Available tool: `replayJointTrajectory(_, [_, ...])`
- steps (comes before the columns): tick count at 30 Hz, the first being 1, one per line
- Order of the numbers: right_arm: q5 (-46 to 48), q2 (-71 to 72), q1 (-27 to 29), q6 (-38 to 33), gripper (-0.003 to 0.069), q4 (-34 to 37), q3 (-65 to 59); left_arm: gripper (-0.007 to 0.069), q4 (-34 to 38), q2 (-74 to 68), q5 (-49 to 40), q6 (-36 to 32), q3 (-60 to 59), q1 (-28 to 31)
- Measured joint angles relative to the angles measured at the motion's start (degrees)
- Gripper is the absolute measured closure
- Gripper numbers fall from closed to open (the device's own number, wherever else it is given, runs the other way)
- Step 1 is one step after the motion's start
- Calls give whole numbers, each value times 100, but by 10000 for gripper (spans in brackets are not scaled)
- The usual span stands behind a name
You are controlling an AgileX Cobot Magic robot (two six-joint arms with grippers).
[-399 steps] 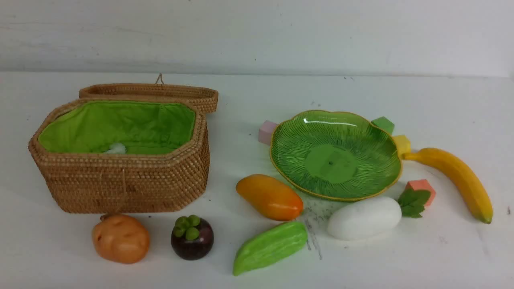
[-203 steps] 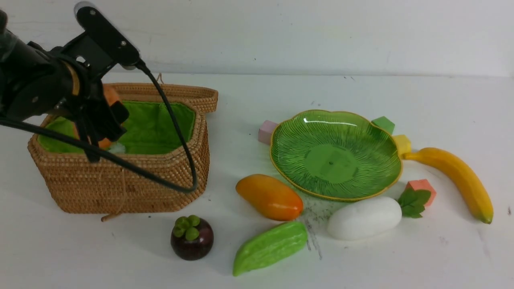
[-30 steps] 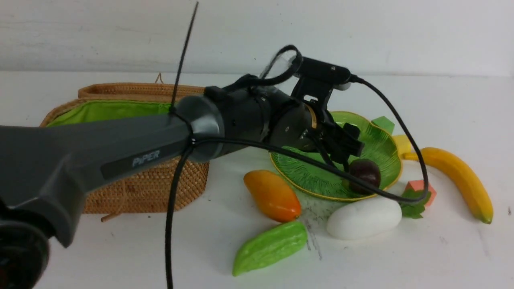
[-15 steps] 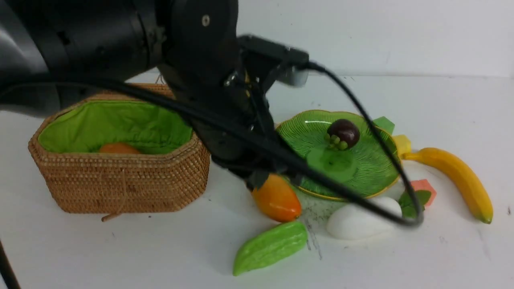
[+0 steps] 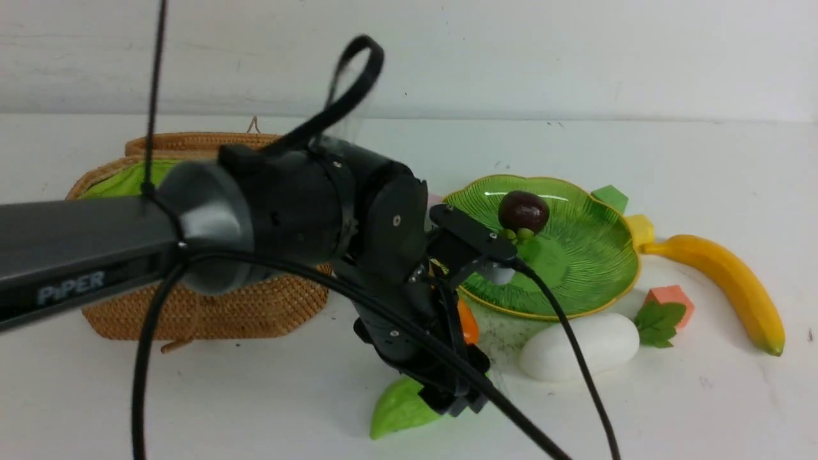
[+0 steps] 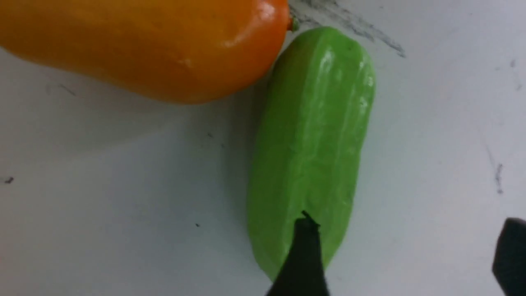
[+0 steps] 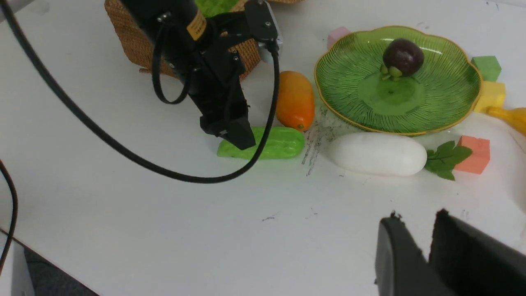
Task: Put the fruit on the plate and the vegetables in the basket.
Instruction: Take a chayote with your left arm and place it on the basket on the left.
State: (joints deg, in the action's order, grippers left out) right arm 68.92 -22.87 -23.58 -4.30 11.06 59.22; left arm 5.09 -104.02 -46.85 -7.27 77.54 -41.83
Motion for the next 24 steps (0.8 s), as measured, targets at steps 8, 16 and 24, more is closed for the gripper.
replayJointTrajectory(8, [234,0,0,0,520,64,0,37,-695,-769,205,-2,0,0])
replayJointTrajectory(16, [275,0,0,-7,520,110,0,198,-446,-881,-236,-173,6,0])
replayJointTrajectory(24, [286,0,0,-20,520,121,0,198,-509,-116,-1100,-302,-24,-54])
